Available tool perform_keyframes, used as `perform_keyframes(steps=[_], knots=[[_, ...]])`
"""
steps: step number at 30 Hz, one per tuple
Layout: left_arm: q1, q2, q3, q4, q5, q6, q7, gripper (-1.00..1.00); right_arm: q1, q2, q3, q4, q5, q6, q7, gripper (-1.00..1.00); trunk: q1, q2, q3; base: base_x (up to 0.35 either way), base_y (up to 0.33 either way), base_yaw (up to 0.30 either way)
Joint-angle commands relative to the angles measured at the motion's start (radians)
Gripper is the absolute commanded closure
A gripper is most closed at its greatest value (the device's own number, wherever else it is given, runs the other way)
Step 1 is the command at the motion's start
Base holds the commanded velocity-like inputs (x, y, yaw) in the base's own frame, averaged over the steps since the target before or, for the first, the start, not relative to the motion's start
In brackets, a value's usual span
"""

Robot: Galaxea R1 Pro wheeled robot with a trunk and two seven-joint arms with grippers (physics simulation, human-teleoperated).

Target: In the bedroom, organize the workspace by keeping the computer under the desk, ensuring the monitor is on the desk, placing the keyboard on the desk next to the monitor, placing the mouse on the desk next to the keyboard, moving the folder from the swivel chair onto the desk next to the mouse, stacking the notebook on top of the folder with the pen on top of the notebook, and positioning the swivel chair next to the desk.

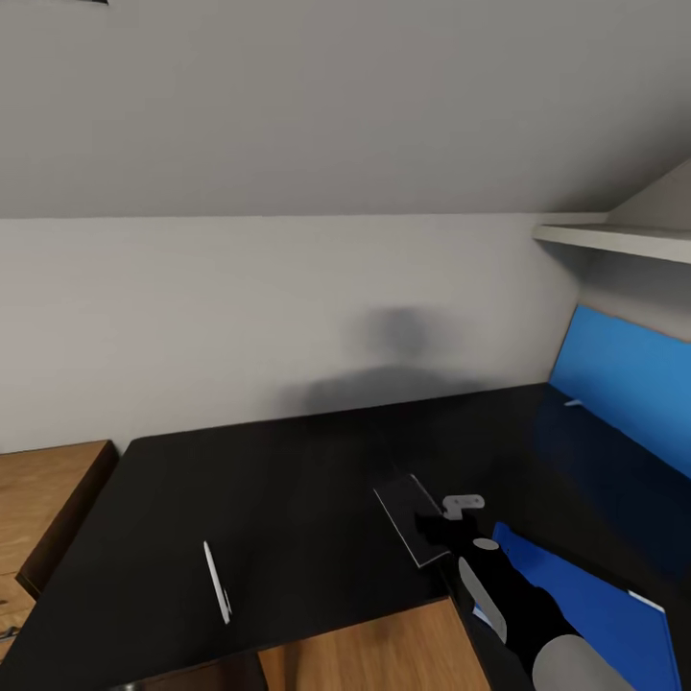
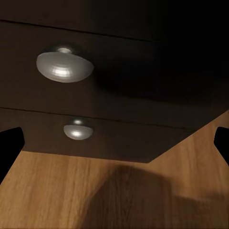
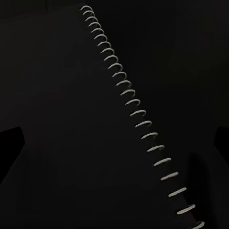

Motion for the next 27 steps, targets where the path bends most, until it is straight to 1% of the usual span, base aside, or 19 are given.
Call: perform_keyframes(steps=[1, 2, 13, 18, 27], knots=[[0.000, 0.000, -0.003, 0.000, 0.011, -0.001, -0.009, -1.00, -0.001, -0.002, 0.007, -0.002, -0.010, 0.004, -0.008, -1.00, 0.004, -0.008, -0.004, 0.000, 0.000, 0.000], [0.000, 0.000, -0.003, 0.000, 0.011, -0.001, -0.009, -1.00, -0.001, -0.002, 0.007, -0.001, -0.010, 0.004, -0.008, -1.00, 0.008, -0.015, -0.007, 0.000, 0.000, 0.000], [0.000, 0.000, -0.003, 0.000, 0.011, -0.002, -0.009, -1.00, -0.001, -0.001, 0.007, -0.001, -0.010, 0.004, -0.008, -1.00, 0.008, -0.015, -0.007, 0.000, 0.000, 0.000], [0.000, 0.000, -0.003, 0.000, 0.011, -0.003, -0.010, -1.00, -0.001, -0.001, 0.007, -0.001, -0.010, 0.004, -0.007, -1.00, 0.027, -0.050, -0.023, 0.000, 0.000, 0.000], [0.000, 0.001, -0.002, 0.000, 0.011, -0.003, -0.009, -1.00, -0.001, -0.001, 0.007, -0.001, -0.011, 0.004, -0.007, -1.00, 0.027, -0.050, -0.023, 0.000, 0.000, 0.000]])
